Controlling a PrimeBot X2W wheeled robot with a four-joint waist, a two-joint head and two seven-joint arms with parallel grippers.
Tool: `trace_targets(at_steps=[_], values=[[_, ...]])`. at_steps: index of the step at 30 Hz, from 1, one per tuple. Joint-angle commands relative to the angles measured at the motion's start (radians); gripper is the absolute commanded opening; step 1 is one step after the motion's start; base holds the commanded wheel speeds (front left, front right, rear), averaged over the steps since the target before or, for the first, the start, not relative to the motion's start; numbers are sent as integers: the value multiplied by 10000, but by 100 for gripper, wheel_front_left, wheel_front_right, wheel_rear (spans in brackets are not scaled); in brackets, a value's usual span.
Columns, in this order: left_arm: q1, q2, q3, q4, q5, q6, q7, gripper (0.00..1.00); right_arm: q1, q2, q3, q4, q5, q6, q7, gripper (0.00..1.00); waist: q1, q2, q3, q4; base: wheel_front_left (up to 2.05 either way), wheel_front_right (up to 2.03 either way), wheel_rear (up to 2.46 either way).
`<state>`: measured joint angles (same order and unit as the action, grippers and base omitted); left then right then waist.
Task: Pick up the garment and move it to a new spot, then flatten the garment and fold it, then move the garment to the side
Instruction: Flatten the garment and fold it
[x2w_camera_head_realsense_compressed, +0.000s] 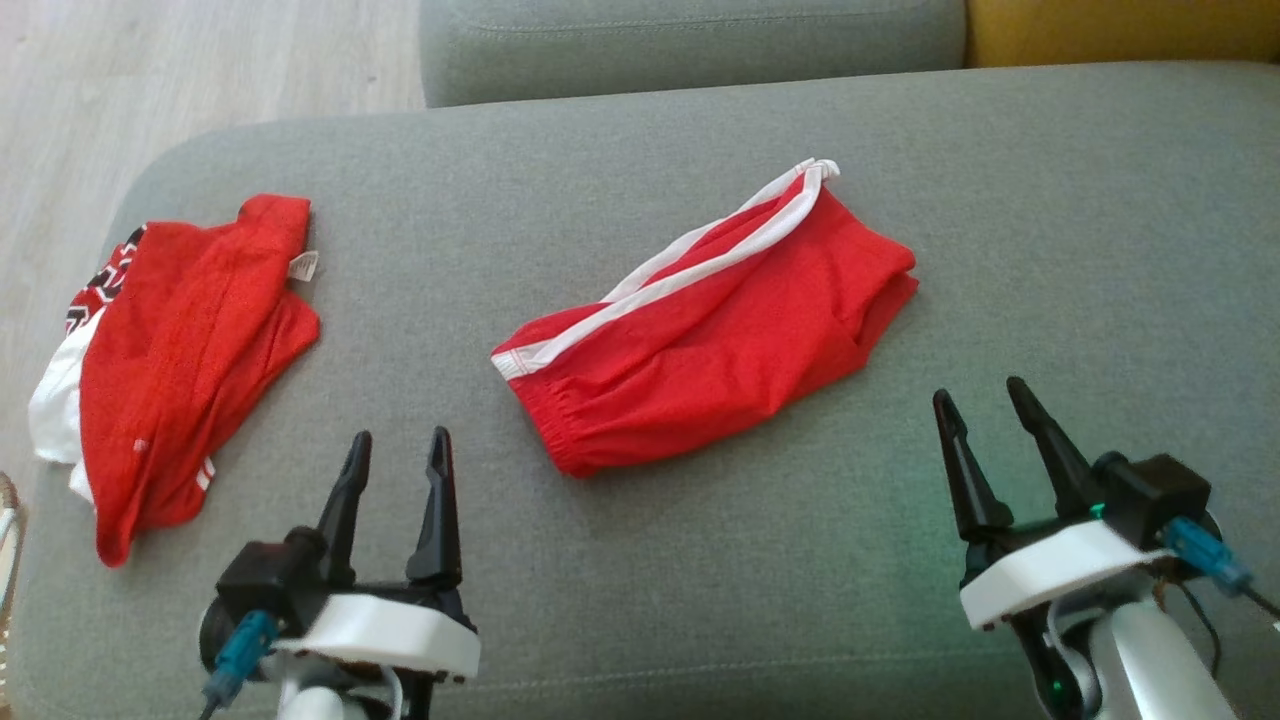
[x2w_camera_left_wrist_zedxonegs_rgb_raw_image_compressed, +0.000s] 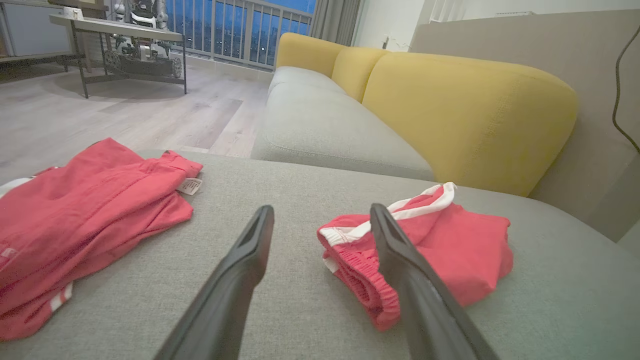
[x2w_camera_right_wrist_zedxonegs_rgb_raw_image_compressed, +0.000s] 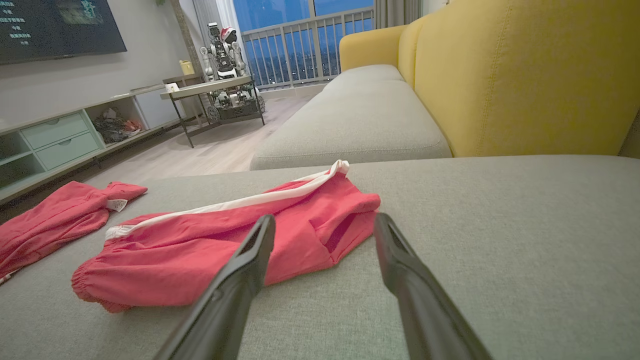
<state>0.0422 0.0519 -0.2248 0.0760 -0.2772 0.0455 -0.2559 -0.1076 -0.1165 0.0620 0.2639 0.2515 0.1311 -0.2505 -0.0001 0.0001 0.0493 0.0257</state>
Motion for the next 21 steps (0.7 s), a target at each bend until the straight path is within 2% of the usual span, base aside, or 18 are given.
trace_targets(at_steps=[1, 2, 8, 14, 18, 21], values=[[-248, -14, 164, -446, -103, 141, -58, 100, -82, 96, 104, -430, -144, -4, 11, 100, 1, -1, 11, -16, 0, 0, 0], [-205, -14, 71, -521, -434, 305, -58, 100, 14, 182, 18, -528, -195, -4, 60, 100, 1, -1, 70, 11, 0, 0, 0], [-286, -15, -274, -571, -434, 474, -58, 100, 160, 318, -214, -691, -205, -4, 209, 100, 1, -1, 106, 118, 0, 0, 0], [-373, -15, -327, -555, -357, 460, -59, 100, 211, 394, -576, -634, 27, -4, 282, 100, 1, -1, 205, 263, 0, 0, 0], [-453, -16, -295, -565, -342, 435, -59, 100, 28, 453, -796, -466, 462, -4, 572, 100, 1, -1, 354, 395, 0, 0, 0], [-553, -16, -277, -595, -411, 441, -59, 100, -323, 534, -954, -320, 1438, -4, 948, 100, 1, -1, 572, 515, 0, 0, 0]])
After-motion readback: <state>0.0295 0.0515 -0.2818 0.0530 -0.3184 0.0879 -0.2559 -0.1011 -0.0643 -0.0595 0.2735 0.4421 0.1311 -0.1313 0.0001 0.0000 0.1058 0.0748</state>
